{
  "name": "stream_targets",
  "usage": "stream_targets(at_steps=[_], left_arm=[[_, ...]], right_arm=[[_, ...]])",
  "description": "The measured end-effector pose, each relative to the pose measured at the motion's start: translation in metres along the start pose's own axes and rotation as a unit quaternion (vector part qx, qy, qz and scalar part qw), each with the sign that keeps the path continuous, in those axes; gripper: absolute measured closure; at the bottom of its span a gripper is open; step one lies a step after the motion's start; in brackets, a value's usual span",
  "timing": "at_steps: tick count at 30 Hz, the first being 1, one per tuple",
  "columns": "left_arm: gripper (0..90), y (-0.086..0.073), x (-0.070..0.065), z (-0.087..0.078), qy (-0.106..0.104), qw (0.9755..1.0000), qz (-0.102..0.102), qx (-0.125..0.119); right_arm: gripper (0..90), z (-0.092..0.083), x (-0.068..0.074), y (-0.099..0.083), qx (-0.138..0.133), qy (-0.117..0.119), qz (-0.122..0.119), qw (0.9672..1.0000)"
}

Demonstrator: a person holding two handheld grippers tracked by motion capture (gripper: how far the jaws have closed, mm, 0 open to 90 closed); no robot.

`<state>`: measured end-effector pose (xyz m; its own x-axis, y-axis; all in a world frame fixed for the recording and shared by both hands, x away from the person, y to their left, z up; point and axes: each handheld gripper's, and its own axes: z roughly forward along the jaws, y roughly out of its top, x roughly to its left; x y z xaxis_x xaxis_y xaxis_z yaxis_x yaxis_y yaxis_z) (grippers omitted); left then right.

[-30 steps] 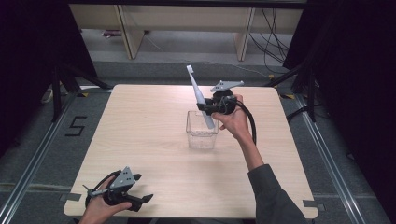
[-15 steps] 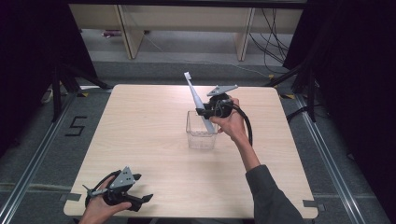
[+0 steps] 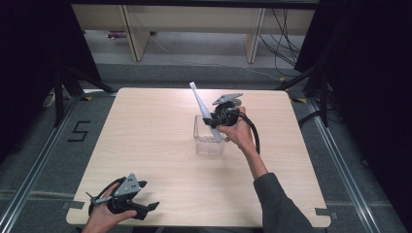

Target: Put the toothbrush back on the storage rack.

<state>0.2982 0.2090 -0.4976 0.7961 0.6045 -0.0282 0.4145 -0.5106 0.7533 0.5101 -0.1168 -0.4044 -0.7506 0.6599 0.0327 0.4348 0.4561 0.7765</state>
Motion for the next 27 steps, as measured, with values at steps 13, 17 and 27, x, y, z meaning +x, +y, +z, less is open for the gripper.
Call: stream_targets(at_steps=[13, 17, 27], left_arm=[[15.4, 0.0, 0.0, 0.0, 0.003, 1.0, -0.002, 0.0], [15.4, 0.0, 0.001, -0.001, 0.002, 1.0, 0.001, 0.001], [15.3, 0.0, -0.001, 0.0, -0.004, 0.9999, -0.009, -0.01]], right_arm=[[66.9, 0.013, 0.004, -0.007, 0.033, 0.001, -0.018, 0.9993], [66.9, 0.015, 0.004, -0.009, 0.047, -0.001, -0.025, 0.9986], [66.8, 0.022, 0.003, -0.011, 0.058, 0.0, -0.023, 0.998]])
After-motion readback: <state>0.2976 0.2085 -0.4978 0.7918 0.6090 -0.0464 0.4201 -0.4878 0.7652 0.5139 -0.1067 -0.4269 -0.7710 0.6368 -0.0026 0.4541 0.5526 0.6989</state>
